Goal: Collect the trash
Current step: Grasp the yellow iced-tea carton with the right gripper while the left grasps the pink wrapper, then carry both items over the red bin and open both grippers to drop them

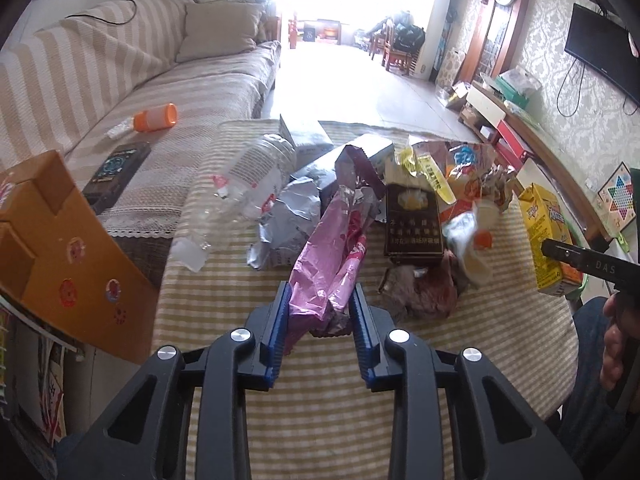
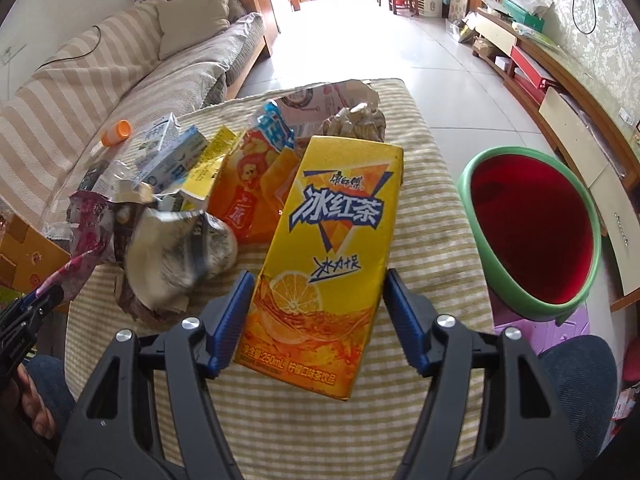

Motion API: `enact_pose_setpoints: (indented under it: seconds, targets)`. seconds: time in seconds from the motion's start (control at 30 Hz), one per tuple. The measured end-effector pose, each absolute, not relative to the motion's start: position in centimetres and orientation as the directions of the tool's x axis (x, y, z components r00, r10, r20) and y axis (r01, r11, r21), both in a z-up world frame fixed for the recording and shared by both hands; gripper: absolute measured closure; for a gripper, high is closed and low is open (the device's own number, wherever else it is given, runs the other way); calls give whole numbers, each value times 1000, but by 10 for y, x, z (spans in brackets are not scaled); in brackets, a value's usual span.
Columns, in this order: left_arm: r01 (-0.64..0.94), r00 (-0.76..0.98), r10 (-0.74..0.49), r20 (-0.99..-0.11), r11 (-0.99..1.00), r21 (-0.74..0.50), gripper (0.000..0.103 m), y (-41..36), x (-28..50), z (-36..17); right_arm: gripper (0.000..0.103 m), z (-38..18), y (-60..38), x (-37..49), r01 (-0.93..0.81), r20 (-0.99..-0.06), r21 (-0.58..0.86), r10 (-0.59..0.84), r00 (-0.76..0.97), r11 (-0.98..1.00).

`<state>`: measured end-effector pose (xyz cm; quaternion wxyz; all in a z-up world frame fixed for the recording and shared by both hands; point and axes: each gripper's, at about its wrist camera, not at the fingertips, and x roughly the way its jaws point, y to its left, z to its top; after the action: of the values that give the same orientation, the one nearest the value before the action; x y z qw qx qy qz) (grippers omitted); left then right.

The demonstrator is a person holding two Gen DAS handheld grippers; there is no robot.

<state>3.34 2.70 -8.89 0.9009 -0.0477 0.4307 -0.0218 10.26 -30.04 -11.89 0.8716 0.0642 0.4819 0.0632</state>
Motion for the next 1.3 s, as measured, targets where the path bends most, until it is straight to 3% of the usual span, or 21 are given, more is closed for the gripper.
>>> enact_pose_setpoints:
  seconds: [0.3,0.6,0.93,1.3]
  targets:
    - [-45,675,-43,-736,994,-100,79,36,9,-59,39,-91,-301,88,-104,-785,219,239,571,970]
    - [35,718,-103,-688,993,-113,79,3,17,-26,39,-66,-303,80,-137,-733,235,268,625,962]
    - [179,718,-243,-652,970,-164,79,-74,55,-9,39,-54,-366,82,-70,-701,243,225,676,967]
    - [390,616,-465,-636,881,-267,79,-220,102,-16,39,-46,-489,98,110,-689,239,89,719,965]
